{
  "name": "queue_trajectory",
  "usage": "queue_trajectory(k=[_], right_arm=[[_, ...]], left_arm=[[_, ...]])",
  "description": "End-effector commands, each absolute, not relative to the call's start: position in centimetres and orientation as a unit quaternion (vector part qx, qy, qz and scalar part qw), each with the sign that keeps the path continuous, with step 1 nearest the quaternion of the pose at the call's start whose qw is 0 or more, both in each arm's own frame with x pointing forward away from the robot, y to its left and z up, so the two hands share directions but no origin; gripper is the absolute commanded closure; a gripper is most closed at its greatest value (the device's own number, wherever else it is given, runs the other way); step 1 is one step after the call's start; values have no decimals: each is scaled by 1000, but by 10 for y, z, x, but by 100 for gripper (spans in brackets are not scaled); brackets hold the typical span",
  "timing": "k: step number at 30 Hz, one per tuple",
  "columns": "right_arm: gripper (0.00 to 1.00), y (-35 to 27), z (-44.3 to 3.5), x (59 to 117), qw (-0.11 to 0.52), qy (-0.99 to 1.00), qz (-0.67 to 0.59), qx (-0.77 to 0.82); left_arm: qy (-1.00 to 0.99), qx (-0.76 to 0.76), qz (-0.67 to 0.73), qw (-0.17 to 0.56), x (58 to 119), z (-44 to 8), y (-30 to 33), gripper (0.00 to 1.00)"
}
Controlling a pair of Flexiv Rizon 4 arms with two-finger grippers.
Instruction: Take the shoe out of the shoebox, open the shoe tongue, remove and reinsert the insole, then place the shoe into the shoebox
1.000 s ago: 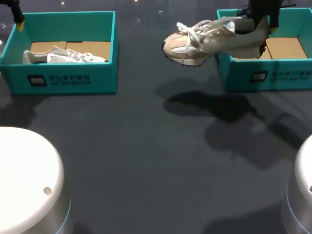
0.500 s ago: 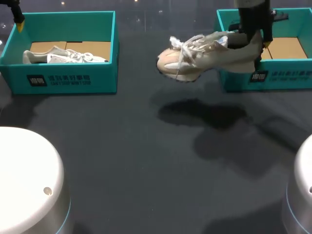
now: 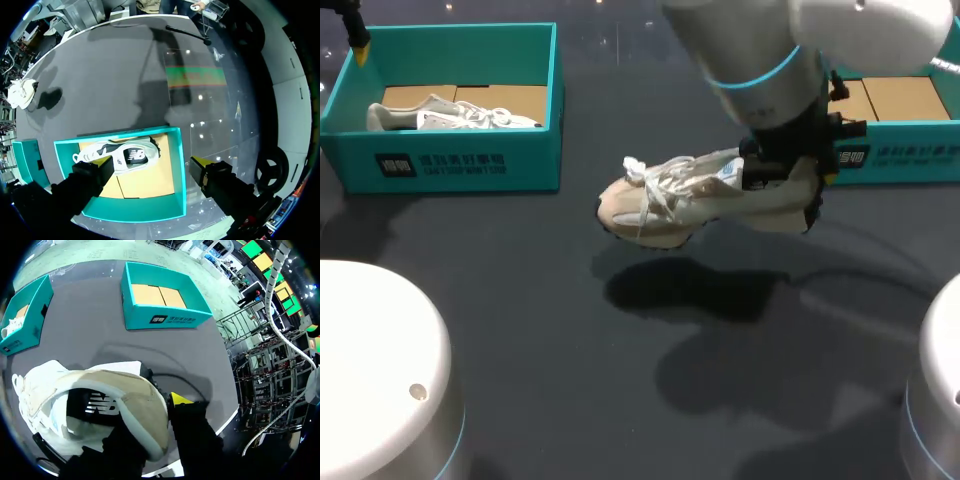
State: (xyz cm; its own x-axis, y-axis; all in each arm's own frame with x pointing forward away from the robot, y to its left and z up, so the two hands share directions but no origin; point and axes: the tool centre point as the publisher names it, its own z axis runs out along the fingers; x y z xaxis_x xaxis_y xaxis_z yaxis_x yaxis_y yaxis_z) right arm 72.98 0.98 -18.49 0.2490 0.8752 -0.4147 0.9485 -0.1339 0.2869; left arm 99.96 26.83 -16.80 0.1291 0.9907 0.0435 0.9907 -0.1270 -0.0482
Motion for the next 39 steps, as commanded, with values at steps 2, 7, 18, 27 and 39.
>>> queue_trajectory(k=[2,7,18,27,39], right_arm=[[100,36,-226,737,232,612,-88,751],[100,39,-245,735,183,617,-72,762],[100,39,-245,735,183,617,-72,762],[100,76,-267,707,220,620,-90,747],[100,107,-313,675,204,641,-102,733]], left_arm=[[-659,-751,-1,32,999,-168,269,0],[-659,-751,-1,32,999,-168,269,0],[-659,-751,-1,32,999,-168,269,0],[-659,-751,-1,32,999,-168,269,0],[-659,-751,-1,32,999,-168,269,0]])
